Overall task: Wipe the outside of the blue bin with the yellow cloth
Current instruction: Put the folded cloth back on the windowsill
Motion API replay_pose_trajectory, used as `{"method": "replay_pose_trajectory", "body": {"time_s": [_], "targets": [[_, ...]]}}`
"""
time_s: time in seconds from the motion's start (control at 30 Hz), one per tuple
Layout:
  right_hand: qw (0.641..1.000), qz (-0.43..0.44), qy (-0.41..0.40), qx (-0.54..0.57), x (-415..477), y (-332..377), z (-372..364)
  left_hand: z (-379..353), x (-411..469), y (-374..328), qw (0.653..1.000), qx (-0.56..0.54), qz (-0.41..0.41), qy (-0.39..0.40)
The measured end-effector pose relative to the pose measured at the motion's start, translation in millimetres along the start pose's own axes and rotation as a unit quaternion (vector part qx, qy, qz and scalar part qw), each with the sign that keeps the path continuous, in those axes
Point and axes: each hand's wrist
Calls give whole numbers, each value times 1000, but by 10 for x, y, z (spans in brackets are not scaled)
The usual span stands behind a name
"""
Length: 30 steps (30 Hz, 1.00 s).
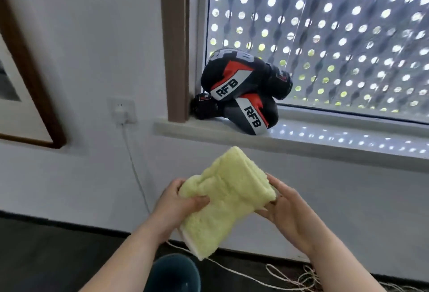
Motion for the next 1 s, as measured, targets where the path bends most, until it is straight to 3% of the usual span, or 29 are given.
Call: {"method": "replay_pose_trajectory", "body": {"time_s": [0.13,0.3,0.47,0.57,0.7,0.83,1.0], "targets": [[990,-36,-8,-133,-33,312,277,-287,150,-230,992,102,-73,25],[966,-40,-98,-236,187,558,712,-799,473,-507,981,154,-114,33],[963,5,-189,-192,433,834,1414,-1553,967,-814,986,112,-125,8],[955,27,-262,-136,504,954,1929,-2075,1282,-876,997,-35,-69,3],[947,20,-313,-65,582,1033,2596,-2629,1594,-754,980,-185,7,69],[941,-11,-338,-20,726,1006,3064,-3040,1883,-641,989,-113,12,98],[919,-5,-392,-37,1150,1150,3487,-3462,2396,-767,995,-11,-68,75]]}}
Point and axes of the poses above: each hand's wrist, its own x-axis towards the middle knuckle, its own z-axis out of the back of the hand, y = z × x, and after that the axes turned 5 degrees about -z, right-handed
